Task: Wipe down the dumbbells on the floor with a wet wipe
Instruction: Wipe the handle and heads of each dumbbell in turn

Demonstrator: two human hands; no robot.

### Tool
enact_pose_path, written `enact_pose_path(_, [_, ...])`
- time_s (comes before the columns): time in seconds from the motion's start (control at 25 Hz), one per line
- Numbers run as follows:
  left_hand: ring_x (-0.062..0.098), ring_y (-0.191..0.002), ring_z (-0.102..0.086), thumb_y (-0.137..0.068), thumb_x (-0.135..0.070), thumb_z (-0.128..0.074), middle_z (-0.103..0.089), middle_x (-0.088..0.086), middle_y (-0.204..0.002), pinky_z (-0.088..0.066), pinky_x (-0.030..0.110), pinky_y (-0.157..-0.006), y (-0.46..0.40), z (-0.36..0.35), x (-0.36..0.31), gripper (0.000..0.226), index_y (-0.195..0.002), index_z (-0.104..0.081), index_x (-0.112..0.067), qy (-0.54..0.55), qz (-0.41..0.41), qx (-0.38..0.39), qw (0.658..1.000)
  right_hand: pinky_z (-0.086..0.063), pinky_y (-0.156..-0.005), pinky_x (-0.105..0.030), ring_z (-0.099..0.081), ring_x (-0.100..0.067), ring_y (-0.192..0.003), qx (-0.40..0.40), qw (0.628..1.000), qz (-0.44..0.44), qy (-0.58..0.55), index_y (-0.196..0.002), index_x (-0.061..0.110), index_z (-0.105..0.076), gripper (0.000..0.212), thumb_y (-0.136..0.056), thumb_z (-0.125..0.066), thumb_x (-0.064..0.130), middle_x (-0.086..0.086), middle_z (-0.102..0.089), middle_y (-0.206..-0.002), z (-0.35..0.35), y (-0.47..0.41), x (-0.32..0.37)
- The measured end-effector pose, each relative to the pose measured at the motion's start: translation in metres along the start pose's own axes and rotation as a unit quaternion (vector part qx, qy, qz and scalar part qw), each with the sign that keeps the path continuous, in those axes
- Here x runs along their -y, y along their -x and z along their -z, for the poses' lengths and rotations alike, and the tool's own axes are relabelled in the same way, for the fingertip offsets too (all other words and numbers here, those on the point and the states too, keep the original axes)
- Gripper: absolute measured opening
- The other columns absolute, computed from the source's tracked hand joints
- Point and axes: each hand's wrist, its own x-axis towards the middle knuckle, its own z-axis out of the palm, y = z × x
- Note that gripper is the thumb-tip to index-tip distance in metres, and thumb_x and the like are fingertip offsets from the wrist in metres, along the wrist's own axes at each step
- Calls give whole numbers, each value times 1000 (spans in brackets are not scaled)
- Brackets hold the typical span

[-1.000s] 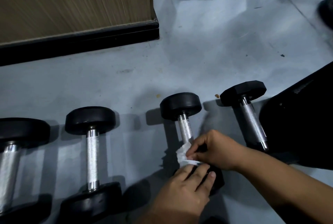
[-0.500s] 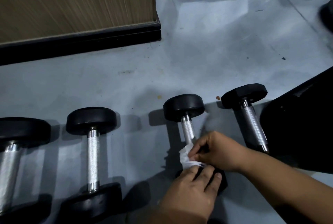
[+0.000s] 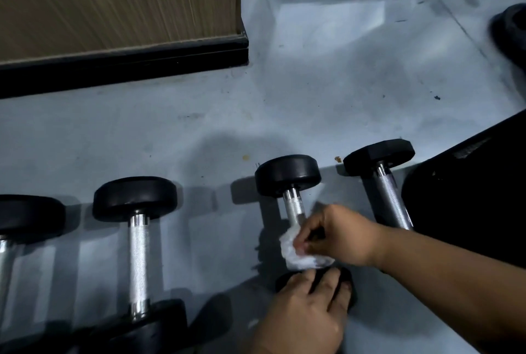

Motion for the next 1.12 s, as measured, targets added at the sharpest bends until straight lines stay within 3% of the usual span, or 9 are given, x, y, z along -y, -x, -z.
enact_pose_path(0.12, [20,-93,-73,-102,-27,-51,-72,-3,-121,-60,31,-79,-1,-13,0,29,-120,-73,-29,59,53,-1,997,-50,-76,-8,-69,8,-81,56,998,-9,27,-92,25,-82,9,-85,-80,20,15,-78,-87,7,5,8])
enact_pose_path(0.32, [20,-89,-75,-98,-24,-52,-76,-1,-109,-61,32,-73,-15,-5,-1,29,-101,-80,-23,51,69,-44,995,-55,-87,-22,-68,2,-92,81,989,-15,125,-99,36,-79,15,-84,-76,35,18,-76,-100,18,0,23])
enact_pose_path(0.44, [24,-99,-72,-103,-35,-46,-73,-4,-119,-57,37,-89,-7,-27,-4,32,-121,-72,-32,57,99,16,993,-51,-79,-18,-66,-5,-94,28,985,-9,169,-103,32,-79,16,-88,-73,35,12,-75,-101,10,5,27])
enact_pose_path(0.6, [21,-80,-72,-88,-24,-53,-75,-4,-110,-60,30,-64,-8,-20,-5,30,-104,-79,-27,69,6,26,997,-54,-81,-26,-67,-8,-93,-16,984,-3,178,-104,33,-79,16,-90,-73,37,8,-76,-100,2,13,25])
enact_pose_path(0.72, [21,-81,-73,-80,-35,-49,-74,-5,-117,-59,26,-66,-12,0,-9,39,-103,-79,-29,58,5,82,995,-57,-84,-33,-69,-10,-94,-67,984,-8,164,-101,33,-79,14,-89,-73,38,10,-77,-99,10,-7,28])
enact_pose_path(0.84, [20,-86,-73,-80,-39,-41,-73,-6,-120,-58,22,-72,-9,-1,-11,47,-108,-78,-30,23,-11,104,994,-56,-83,-28,-69,-6,-88,-119,985,-5,128,-95,30,-80,9,-87,-76,32,14,-76,-91,21,-27,26])
enact_pose_path(0.96, [17,-93,-73,-79,-39,-42,-71,-8,-123,-60,24,-68,-15,11,-6,48,-112,-76,-30,44,-1,85,995,-50,-72,-15,-64,-2,-77,-19,991,-6,132,-95,25,-82,10,-86,-78,23,13,-71,-84,15,-8,22])
enact_pose_path(1.04, [11,-101,-71,-77,-39,-48,-69,-8,-125,-60,23,-70,-7,21,1,49,-117,-73,-27,85,6,76,993,-51,-74,-19,-65,-5,-83,45,988,9,151,-96,25,-82,12,-86,-76,22,9,-75,-91,7,10,21])
enact_pose_path(1.12, [12,-113,-68,-81,-35,-52,-67,-4,-131,-59,26,-82,3,28,8,46,-120,-71,-21,109,-1,59,992,-54,-80,-23,-67,-4,-87,42,985,10,166,-97,28,-81,13,-86,-74,26,10,-77,-97,7,11,22])
